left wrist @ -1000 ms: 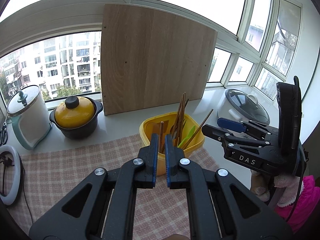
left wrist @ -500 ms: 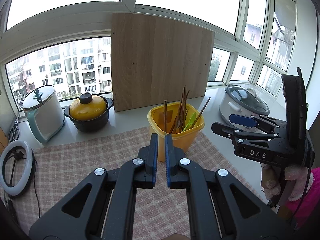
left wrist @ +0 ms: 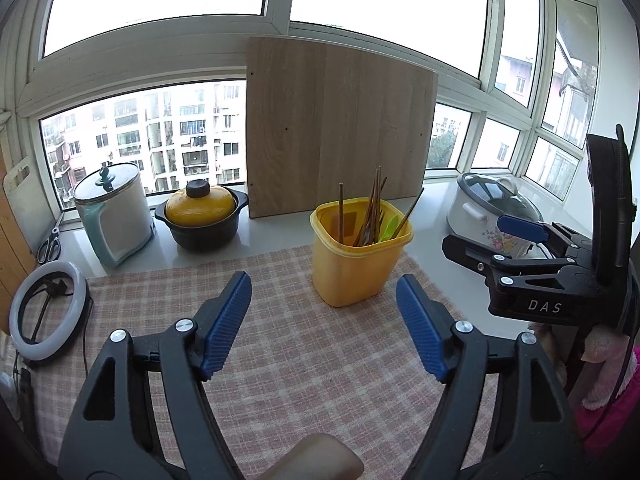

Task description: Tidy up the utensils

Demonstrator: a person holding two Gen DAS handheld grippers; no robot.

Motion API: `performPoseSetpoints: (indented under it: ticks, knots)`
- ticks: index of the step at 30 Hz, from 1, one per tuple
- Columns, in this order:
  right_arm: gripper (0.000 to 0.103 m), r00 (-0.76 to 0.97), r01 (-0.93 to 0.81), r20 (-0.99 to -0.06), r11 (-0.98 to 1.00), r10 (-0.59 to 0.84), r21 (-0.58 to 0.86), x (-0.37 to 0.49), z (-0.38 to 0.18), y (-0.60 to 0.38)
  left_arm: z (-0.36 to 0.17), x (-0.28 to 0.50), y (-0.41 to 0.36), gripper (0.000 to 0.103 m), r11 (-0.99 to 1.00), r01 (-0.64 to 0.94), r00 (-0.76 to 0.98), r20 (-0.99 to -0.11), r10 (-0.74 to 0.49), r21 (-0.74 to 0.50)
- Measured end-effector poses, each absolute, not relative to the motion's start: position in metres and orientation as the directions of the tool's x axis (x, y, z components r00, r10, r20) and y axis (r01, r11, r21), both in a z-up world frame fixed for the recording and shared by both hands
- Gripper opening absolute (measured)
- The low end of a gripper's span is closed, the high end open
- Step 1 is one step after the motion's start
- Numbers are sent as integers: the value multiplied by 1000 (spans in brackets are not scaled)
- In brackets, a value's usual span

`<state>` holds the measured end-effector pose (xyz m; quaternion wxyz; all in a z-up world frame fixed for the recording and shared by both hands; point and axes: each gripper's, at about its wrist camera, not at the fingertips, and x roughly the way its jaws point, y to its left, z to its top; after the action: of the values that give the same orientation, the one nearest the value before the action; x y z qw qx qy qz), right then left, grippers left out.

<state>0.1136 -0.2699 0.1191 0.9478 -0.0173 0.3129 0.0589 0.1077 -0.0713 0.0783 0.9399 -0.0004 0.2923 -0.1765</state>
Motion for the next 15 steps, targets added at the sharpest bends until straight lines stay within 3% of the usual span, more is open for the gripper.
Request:
performPoseSetpoints:
  ticks: [6,15]
  knots:
    - [103,812,-87,-579,996,76,10,105,119,-271,76,102,-70,102,961,273,792,-555,-255,-51]
    - [103,804,-74,-592,997,56,-7,105,112,-270,70,97,-72,103,971,237,814,-550,-187,21]
